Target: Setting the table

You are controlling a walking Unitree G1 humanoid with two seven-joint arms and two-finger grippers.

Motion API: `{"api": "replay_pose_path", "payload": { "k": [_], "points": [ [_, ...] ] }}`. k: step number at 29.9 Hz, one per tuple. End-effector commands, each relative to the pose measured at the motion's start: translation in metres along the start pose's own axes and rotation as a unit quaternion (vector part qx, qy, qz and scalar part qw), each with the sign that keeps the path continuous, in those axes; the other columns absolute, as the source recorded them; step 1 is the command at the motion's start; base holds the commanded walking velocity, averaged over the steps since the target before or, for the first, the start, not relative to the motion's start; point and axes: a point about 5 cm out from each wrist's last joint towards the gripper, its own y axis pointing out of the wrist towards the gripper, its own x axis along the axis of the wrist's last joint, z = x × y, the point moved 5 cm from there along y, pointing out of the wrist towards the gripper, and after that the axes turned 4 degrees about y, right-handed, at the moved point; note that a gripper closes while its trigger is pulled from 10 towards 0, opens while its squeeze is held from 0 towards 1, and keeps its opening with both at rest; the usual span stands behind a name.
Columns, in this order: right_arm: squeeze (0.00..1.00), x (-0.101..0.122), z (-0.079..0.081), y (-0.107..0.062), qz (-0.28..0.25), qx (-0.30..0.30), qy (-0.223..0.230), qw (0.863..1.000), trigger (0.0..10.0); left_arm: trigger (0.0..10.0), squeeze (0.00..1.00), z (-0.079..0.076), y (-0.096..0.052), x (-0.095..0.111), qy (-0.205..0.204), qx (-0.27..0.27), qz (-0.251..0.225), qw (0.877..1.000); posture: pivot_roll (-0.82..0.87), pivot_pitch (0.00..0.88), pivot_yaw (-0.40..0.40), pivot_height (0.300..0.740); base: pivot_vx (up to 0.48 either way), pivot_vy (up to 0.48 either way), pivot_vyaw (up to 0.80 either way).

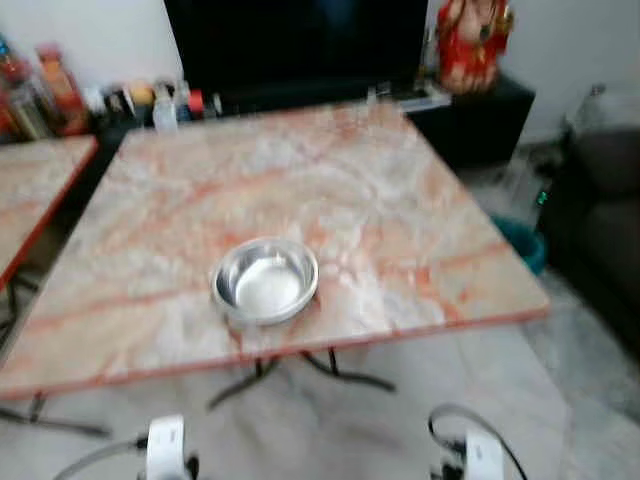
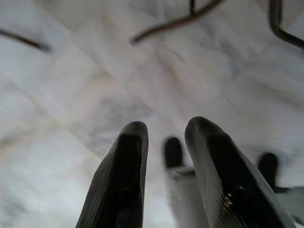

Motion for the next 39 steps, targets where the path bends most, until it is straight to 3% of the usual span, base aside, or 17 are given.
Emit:
{"api": "replay_pose_path", "payload": {
  "k": [1, 9, 21, 30, 39],
  "points": [
    [0.0, 0.002, 0.009, 0.002, 0.005, 0.018, -0.018, 1.0, 10.0, 10.0, 0.0, 0.007, 0.0, 0.002, -0.008, 0.017, -0.006, 1.0, 0.0, 0.0, -0.036, 0.74, 0.0, 0.0, 0.0],
    [0.0, 0.005, 0.017, 0.004, 0.009, 0.035, -0.036, 0.999, 10.0, 10.0, 0.0, -0.003, 0.001, 0.006, 0.033, -0.006, -0.012, 0.999, 0.04, 0.0, -0.057, 0.74, 0.0, 0.0, 0.0],
    [0.0, -0.002, 0.013, 0.002, 0.011, 0.007, 0.015, 1.0, 10.0, 10.0, 0.0, -0.004, 0.004, 0.016, 0.075, -0.026, -0.007, 0.997, 0.01, 0.0, 0.007, 0.74, 0.0, 0.169, 0.0],
    [0.0, -0.003, 0.013, 0.002, 0.01, 0.002, 0.003, 1.0, 10.0, 10.0, 0.0, -0.006, 0.005, 0.019, 0.078, -0.032, -0.008, 0.996, 0.02, 0.0, 0.01, 0.74, 0.0, 0.29, 0.0],
    [0.0, 0.0, 0.016, 0.003, 0.007, 0.008, 0.014, 1.0, 10.0, 10.0, 0.0, -0.007, 0.004, 0.014, 0.077, -0.034, -0.003, 0.996, 0.02, 0.0, 0.011, 0.74, 0.0, 0.303, 0.46]
  ]
}}
